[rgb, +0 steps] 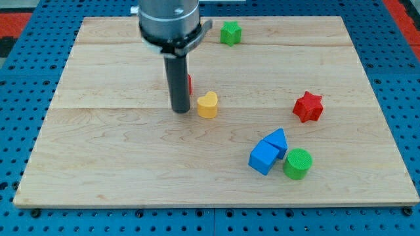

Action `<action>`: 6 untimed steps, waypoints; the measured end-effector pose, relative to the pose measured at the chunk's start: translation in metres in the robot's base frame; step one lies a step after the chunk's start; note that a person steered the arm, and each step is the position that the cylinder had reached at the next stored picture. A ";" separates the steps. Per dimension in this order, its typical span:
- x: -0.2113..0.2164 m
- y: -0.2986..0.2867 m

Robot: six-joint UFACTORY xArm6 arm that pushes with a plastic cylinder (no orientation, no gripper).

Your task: Slide the yellow heart to the yellow hexagon

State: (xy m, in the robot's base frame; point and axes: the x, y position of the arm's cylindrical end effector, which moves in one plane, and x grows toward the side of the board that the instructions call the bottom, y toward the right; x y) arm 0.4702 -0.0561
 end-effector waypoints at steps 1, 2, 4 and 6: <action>0.021 0.024; -0.024 0.034; -0.038 0.035; -0.089 0.066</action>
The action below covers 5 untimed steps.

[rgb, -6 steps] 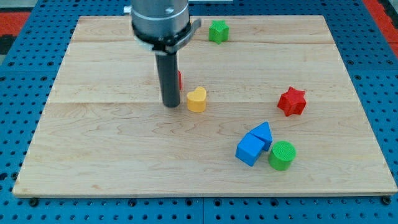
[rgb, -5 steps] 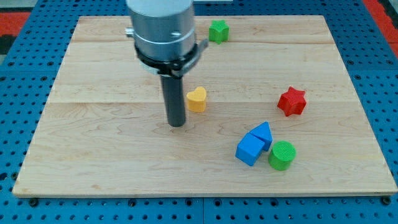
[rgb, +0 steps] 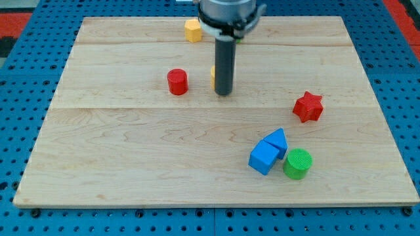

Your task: Slide the yellow heart to the yellow hexagon

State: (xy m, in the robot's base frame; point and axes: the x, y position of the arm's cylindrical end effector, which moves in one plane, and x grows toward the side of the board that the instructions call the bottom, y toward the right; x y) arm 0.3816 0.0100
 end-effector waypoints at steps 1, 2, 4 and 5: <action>-0.062 -0.022; -0.053 -0.008; -0.084 0.000; 0.006 0.052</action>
